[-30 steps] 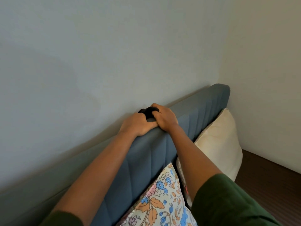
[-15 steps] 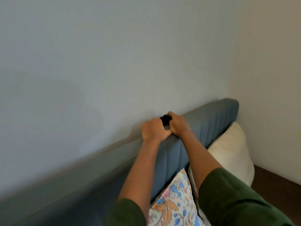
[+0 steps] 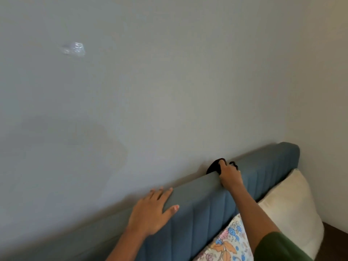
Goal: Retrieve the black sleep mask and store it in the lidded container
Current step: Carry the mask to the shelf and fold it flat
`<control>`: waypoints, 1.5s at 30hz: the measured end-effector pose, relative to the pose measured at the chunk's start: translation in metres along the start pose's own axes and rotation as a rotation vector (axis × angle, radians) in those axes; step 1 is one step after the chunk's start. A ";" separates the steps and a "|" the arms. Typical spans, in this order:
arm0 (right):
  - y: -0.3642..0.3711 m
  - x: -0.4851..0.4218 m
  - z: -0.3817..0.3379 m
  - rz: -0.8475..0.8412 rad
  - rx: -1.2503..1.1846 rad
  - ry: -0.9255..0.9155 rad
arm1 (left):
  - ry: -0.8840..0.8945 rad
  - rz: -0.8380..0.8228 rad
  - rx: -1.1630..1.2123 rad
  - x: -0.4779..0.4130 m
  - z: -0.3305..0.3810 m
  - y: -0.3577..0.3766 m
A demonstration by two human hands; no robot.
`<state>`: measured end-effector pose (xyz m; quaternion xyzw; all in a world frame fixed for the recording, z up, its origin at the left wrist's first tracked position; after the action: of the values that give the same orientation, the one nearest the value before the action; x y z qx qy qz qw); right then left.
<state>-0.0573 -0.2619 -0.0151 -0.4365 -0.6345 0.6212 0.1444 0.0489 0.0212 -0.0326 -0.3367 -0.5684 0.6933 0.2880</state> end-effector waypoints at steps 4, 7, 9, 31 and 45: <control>-0.009 0.058 -0.069 0.096 -0.286 -0.024 | 0.003 0.012 0.046 -0.002 0.012 -0.001; -0.013 0.096 -0.143 0.003 -0.570 -0.076 | -0.027 0.014 0.288 0.005 0.008 -0.014; -0.018 0.125 -0.185 -0.024 -0.736 -0.044 | -0.059 -0.003 0.528 0.025 0.000 -0.029; -0.011 0.224 -0.336 -0.036 -0.245 -0.072 | -0.159 0.109 0.182 0.175 -0.204 -0.056; -0.008 0.216 -0.345 -0.021 -0.162 -0.006 | -0.167 0.045 0.241 0.171 -0.207 -0.062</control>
<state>0.0652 0.1261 -0.0211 -0.4385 -0.6876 0.5675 0.1133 0.1099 0.2896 -0.0218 -0.2534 -0.4954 0.7884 0.2622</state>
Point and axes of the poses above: each hand's wrist, its own x-axis away from the middle knuckle, its own y-axis out of the palm, z = x × y, the point moved 1 cm from there along -x, towards the middle knuckle, and after that the axes turned 6 degrees about -y, right-handed, at the moved point
